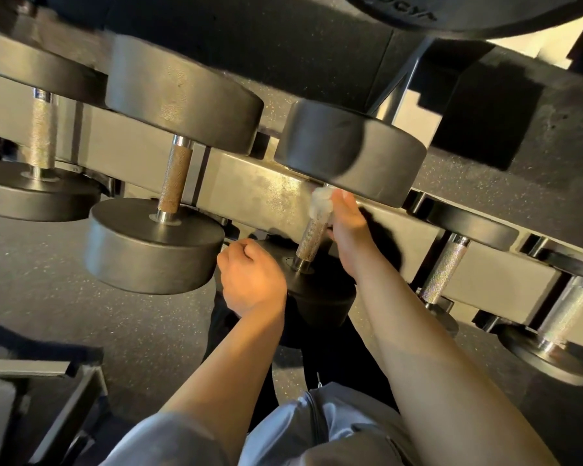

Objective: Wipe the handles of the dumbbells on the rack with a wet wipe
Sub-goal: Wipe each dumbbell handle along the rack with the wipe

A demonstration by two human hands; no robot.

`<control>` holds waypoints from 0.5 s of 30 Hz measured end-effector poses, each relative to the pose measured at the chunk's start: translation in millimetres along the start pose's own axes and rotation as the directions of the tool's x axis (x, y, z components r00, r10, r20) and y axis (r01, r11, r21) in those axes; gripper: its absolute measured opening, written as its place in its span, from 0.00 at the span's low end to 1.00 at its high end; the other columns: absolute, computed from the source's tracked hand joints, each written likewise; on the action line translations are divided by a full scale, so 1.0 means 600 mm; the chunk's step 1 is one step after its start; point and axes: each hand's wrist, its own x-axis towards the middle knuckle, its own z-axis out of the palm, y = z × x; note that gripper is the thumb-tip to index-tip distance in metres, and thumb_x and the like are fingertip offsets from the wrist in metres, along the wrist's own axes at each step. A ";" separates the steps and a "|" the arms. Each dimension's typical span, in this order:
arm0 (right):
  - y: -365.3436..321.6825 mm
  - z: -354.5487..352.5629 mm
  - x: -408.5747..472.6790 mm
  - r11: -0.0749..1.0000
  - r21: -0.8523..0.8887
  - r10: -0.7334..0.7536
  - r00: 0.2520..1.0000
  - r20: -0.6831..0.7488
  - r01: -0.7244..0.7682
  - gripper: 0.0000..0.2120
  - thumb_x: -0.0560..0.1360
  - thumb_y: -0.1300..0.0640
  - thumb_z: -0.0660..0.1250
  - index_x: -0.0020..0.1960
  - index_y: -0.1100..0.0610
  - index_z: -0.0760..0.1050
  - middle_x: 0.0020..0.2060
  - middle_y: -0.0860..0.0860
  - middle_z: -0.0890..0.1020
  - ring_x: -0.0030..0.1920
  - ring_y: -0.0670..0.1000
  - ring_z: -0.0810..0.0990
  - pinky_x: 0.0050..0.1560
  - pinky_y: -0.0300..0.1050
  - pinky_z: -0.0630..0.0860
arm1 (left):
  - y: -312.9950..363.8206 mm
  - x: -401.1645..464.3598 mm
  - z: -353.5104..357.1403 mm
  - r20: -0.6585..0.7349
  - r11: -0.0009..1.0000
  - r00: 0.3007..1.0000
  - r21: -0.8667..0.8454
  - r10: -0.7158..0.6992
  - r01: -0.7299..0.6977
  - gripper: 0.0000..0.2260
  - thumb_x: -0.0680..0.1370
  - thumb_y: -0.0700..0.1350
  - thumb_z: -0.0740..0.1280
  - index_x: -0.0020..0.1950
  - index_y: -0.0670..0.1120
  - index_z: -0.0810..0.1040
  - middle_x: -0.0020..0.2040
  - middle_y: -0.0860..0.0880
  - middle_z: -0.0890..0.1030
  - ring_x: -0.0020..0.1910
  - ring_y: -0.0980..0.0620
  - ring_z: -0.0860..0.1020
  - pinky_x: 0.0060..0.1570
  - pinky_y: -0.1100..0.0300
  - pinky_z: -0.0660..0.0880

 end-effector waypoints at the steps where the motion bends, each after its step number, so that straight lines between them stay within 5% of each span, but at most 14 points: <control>1: 0.005 0.001 -0.002 0.993 -0.114 0.014 1.000 0.010 -0.013 0.21 0.82 0.46 0.50 0.70 0.55 0.66 0.63 0.54 0.73 0.61 0.52 0.72 0.63 0.48 0.66 | -0.001 0.001 0.000 0.004 1.000 1.000 -0.002 0.002 -0.002 0.18 0.82 0.47 0.50 0.64 0.48 0.75 0.67 0.49 0.70 0.59 0.43 0.74 0.54 0.52 0.64; 6: 0.027 -0.001 -0.022 0.783 -0.622 0.065 0.994 0.084 0.001 0.26 0.82 0.44 0.49 0.75 0.58 0.57 0.68 0.57 0.69 0.64 0.56 0.70 0.59 0.46 0.64 | -0.001 -0.001 -0.003 0.031 1.000 0.999 -0.014 0.024 -0.023 0.17 0.81 0.47 0.50 0.62 0.49 0.76 0.67 0.49 0.70 0.57 0.44 0.75 0.59 0.48 0.69; 10: 0.027 0.003 -0.032 0.732 -0.679 0.175 0.978 0.116 -0.051 0.27 0.82 0.45 0.47 0.77 0.56 0.50 0.70 0.57 0.67 0.68 0.58 0.67 0.65 0.49 0.63 | -0.001 -0.002 -0.005 0.039 1.000 0.999 -0.004 0.025 -0.025 0.17 0.81 0.48 0.50 0.62 0.48 0.75 0.67 0.49 0.69 0.56 0.45 0.75 0.59 0.48 0.69; 15: 0.048 0.006 -0.038 0.656 -0.749 0.276 0.953 0.120 -0.095 0.26 0.82 0.47 0.50 0.77 0.56 0.53 0.70 0.56 0.68 0.68 0.57 0.69 0.66 0.50 0.64 | -0.002 0.001 -0.003 0.045 1.000 0.999 0.013 0.020 -0.021 0.18 0.82 0.48 0.50 0.63 0.48 0.76 0.69 0.49 0.68 0.56 0.43 0.75 0.60 0.47 0.70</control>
